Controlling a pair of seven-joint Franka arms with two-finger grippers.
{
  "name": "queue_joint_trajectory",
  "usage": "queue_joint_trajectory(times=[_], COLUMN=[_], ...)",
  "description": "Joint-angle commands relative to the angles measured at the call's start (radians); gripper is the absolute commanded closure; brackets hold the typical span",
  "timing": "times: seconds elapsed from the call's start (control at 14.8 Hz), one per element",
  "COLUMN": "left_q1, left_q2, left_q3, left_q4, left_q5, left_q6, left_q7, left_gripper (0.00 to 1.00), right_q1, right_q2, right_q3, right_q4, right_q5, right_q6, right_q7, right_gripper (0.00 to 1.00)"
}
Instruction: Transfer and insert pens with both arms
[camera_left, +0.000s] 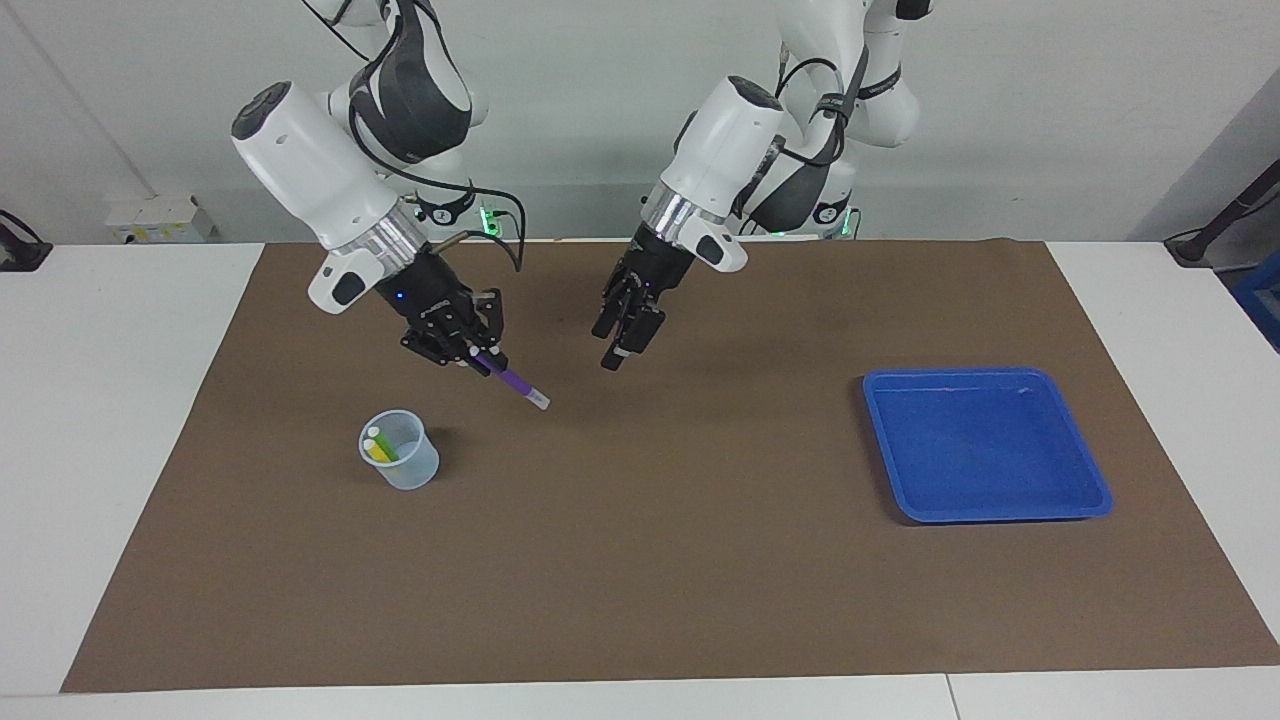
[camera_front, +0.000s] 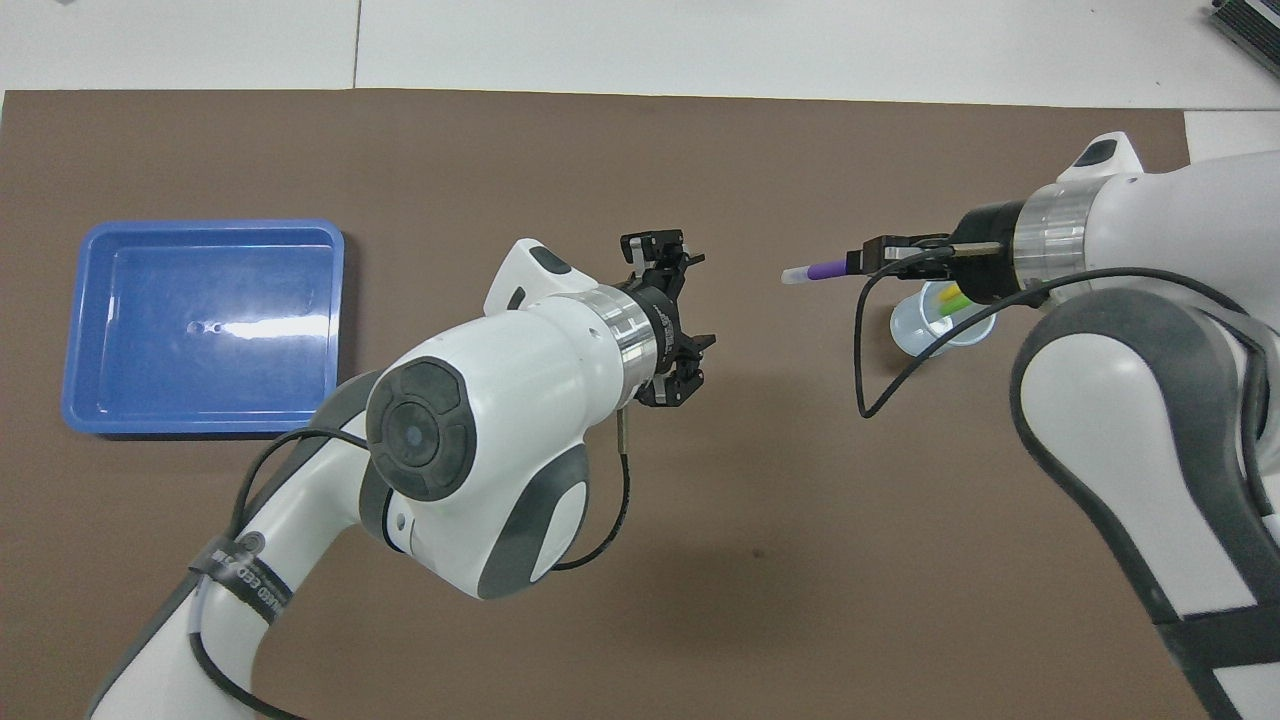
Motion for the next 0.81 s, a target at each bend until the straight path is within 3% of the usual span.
queue_joint_trajectory(times=[0.0,0.2,0.54,0.74], left_q1=[0.044,0.115,0.244,0.314], left_q2=[-0.04,-0.07,-0.13,-0.159], left_q3=[-0.001,-0.001,-0.001,-0.001], left_q4=[0.005,0.005,0.002,-0.004], left_q5=[0.063,0.129,0.13,0.13], left_q6=[-0.131,-0.243,-0.372,-0.388], left_q7=[0.064,0.194,0.53,0.653], left_gripper=[0.22,0.23,0.22,0.18], right_q1=[-0.039,-0.059,-0.112,-0.114], right_q2=[0.014,0.014,0.043,0.076], right_q3=[0.005,0.005,0.004,0.005], right_q4=[0.042,0.045,0.025,0.017], right_q5=[-0.155,-0.332,-0.418,-0.449], right_q6=[-0.077,-0.128,-0.145,-0.135], right_q7=[-0.044,-0.094,-0.15,-0.15], right_gripper=[1.0,1.0,1.0,1.0])
